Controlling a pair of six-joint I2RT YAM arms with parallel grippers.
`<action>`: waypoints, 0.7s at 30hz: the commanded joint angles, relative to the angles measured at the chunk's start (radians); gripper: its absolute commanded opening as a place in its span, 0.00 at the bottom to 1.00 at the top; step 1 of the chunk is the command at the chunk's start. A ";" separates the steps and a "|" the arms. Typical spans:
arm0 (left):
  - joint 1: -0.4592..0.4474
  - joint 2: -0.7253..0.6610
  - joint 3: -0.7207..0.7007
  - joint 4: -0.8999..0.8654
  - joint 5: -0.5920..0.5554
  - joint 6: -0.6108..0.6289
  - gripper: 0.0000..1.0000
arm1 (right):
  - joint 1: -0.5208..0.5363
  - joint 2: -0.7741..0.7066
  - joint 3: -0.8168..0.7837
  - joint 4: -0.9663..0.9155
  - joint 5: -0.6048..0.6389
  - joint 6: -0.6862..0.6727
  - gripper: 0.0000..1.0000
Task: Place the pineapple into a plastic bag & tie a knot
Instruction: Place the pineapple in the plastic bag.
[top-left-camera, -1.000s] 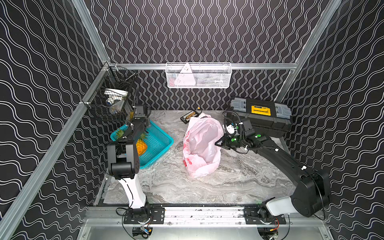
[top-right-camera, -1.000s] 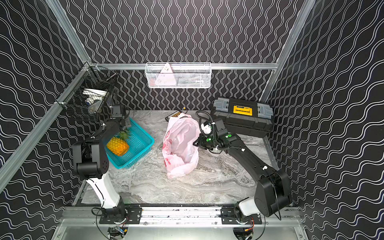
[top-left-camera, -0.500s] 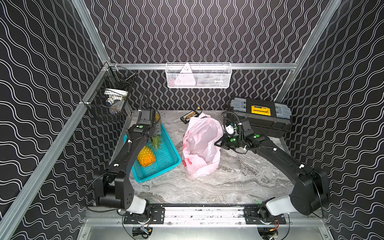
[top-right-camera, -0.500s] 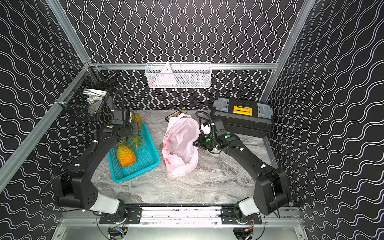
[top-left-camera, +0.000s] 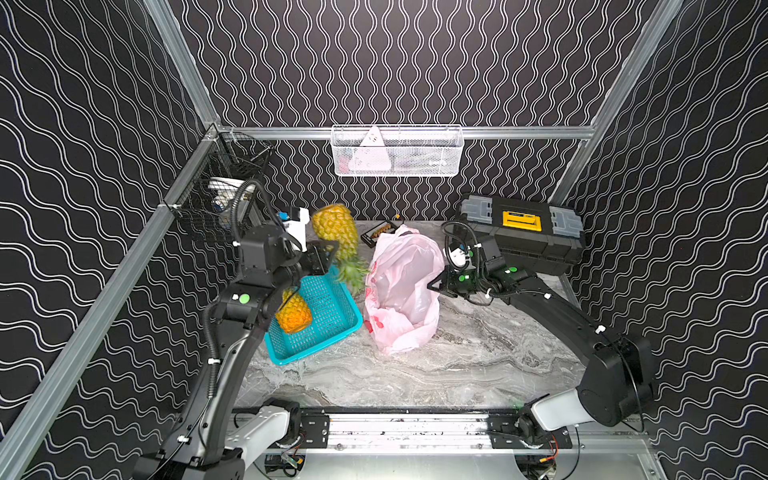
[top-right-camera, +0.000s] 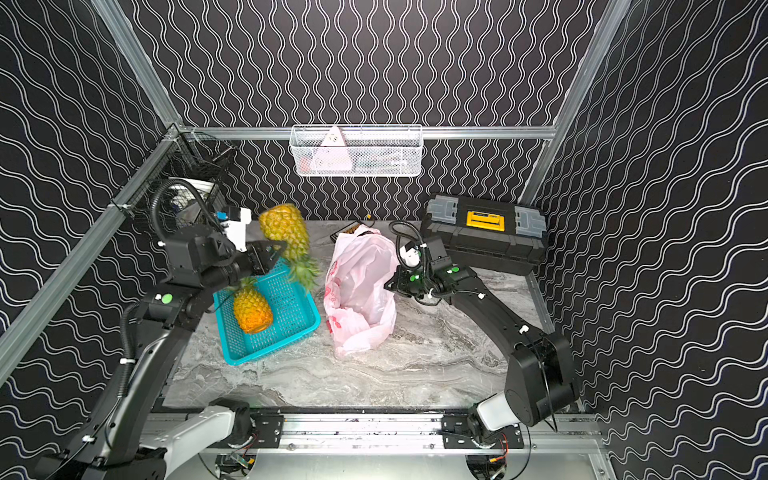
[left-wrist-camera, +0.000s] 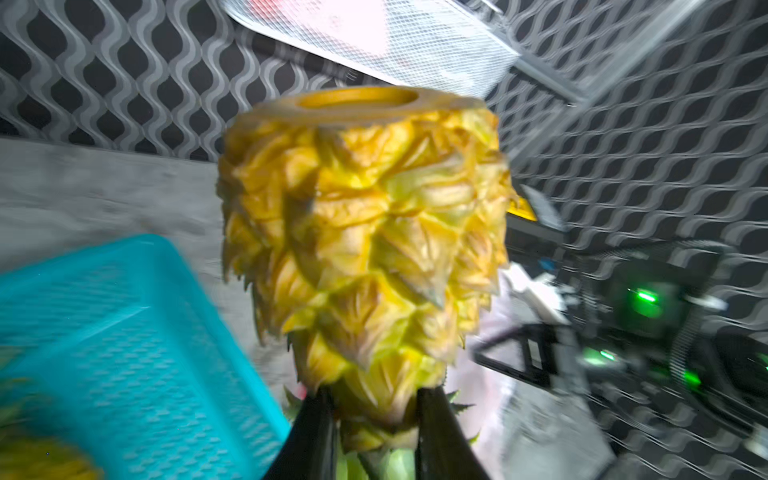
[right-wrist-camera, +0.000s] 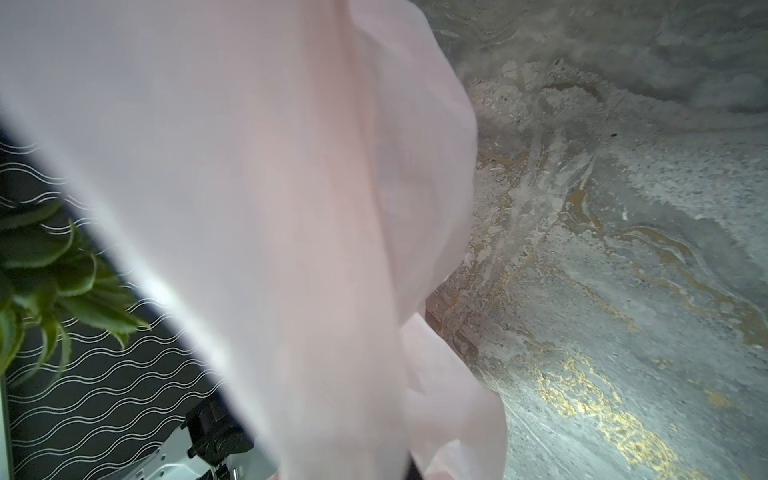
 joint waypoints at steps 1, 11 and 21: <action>-0.089 -0.020 -0.084 0.300 -0.021 -0.148 0.00 | 0.006 -0.002 0.009 0.000 -0.001 0.016 0.00; -0.463 0.186 -0.160 0.240 -0.351 -0.101 0.00 | 0.007 -0.020 0.025 -0.017 0.020 0.032 0.00; -0.508 0.290 0.056 -0.087 -0.580 0.029 0.81 | 0.036 -0.023 0.022 -0.031 0.051 0.022 0.00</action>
